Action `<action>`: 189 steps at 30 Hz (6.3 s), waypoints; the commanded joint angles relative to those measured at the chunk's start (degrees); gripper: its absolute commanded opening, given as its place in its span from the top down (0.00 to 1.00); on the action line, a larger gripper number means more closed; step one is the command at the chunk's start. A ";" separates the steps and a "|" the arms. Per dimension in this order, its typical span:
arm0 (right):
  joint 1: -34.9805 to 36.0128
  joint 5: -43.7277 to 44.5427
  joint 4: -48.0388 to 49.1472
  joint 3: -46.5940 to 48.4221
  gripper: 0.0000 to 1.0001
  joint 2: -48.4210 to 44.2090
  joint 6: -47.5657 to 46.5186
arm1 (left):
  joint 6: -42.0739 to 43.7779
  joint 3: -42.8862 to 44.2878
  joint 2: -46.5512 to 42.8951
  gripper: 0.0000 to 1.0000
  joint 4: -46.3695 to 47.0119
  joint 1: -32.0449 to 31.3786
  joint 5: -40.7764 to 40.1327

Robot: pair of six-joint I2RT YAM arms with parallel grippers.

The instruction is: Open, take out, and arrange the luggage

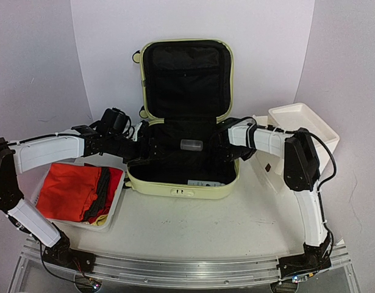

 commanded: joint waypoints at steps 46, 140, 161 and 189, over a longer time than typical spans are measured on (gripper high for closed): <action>-3.51 -71.75 62.10 36.28 0.02 26.50 -46.53 | 5.22 3.93 -2.85 0.01 -9.20 2.90 -14.66; -12.90 -84.86 43.60 -24.50 0.04 -52.29 -20.86 | 5.06 46.81 46.58 0.02 -27.01 -11.35 2.03; -12.86 -100.81 51.59 -19.46 0.06 -39.84 -24.23 | -9.32 38.33 36.94 0.81 6.92 -0.12 11.45; -5.74 -101.67 32.79 -1.70 0.13 -14.24 -22.15 | 6.02 52.24 46.27 0.07 -33.93 -0.31 18.47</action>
